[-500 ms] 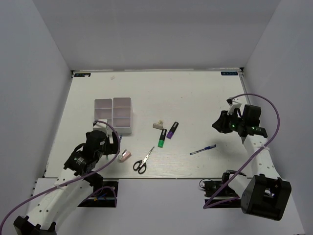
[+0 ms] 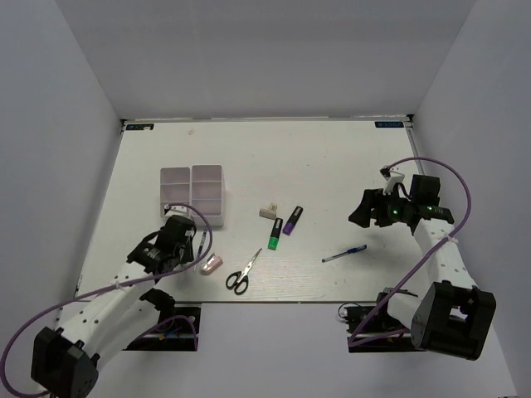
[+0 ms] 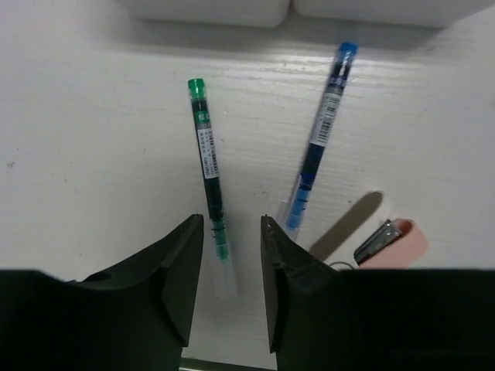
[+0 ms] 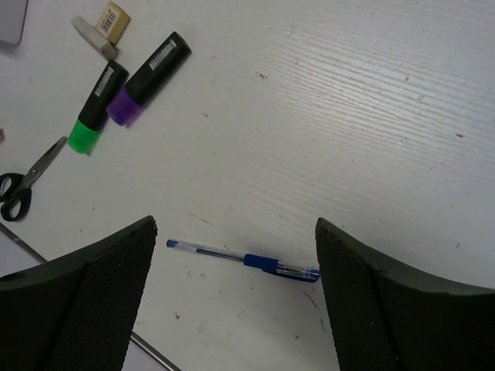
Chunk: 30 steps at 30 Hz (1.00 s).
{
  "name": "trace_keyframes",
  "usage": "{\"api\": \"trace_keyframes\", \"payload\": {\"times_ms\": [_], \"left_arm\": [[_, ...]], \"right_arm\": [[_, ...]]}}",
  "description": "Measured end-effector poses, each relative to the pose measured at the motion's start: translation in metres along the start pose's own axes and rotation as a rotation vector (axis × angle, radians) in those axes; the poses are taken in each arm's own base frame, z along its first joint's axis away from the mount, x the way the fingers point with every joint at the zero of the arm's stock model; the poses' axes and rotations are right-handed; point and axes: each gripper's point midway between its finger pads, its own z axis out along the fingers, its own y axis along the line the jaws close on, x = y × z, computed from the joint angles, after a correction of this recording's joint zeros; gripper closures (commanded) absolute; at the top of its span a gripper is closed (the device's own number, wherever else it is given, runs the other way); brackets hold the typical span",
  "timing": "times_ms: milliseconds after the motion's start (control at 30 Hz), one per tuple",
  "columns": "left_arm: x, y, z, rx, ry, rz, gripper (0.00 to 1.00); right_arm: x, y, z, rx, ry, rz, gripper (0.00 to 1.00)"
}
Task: Sort the stationery into containers
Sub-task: Grab a piece of stationery with the left arm
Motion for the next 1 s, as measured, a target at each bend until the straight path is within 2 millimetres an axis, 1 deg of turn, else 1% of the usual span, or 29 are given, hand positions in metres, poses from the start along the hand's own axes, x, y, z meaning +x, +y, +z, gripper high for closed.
{"api": "trace_keyframes", "payload": {"times_ms": [67,100,167,233,367,400,600,667,733,800,900,933,1000], "left_arm": [[0.006,0.004,0.005,-0.034,0.037,-0.006,0.44],[0.009,0.005,0.008,-0.051,0.056,-0.012,0.42],[0.012,0.009,0.013,-0.085,0.082,-0.038,0.42],[0.014,0.013,0.017,-0.111,0.100,-0.058,0.45],[0.012,0.019,0.027,-0.146,0.108,-0.103,0.46],[0.011,0.020,0.030,-0.153,0.110,-0.112,0.46],[0.010,0.019,0.045,-0.172,0.117,-0.136,0.46],[0.011,0.019,0.049,-0.177,0.119,-0.139,0.49],[0.014,0.019,0.053,-0.182,0.121,-0.143,0.55],[0.012,0.018,0.055,-0.182,0.108,-0.155,0.61],[0.011,0.018,0.057,-0.188,0.091,-0.179,0.66],[0.011,0.018,0.057,-0.189,0.085,-0.190,0.73],[0.012,0.020,0.057,-0.194,0.071,-0.212,0.80]], "right_arm": [[0.001,0.000,0.000,-0.003,0.009,0.003,0.16],[0.002,0.000,0.000,-0.004,0.012,0.004,0.16],[0.002,0.001,0.000,-0.009,0.015,0.002,0.16],[0.002,0.003,-0.001,-0.017,0.016,-0.001,0.16],[0.003,0.005,-0.001,-0.029,0.021,-0.003,0.16],[0.003,0.006,-0.002,-0.030,0.018,-0.007,0.15],[-0.001,0.009,-0.006,-0.031,-0.003,-0.025,0.15],[-0.002,0.010,-0.007,-0.030,-0.008,-0.029,0.15],[-0.003,0.011,-0.008,-0.029,-0.011,-0.032,0.15],[-0.003,0.011,-0.008,-0.029,-0.012,-0.032,0.15],[-0.003,0.011,-0.008,-0.028,-0.013,-0.033,0.15],[-0.003,0.011,-0.008,-0.028,-0.014,-0.034,0.15],[-0.003,0.011,-0.008,-0.027,-0.015,-0.034,0.15]]}}
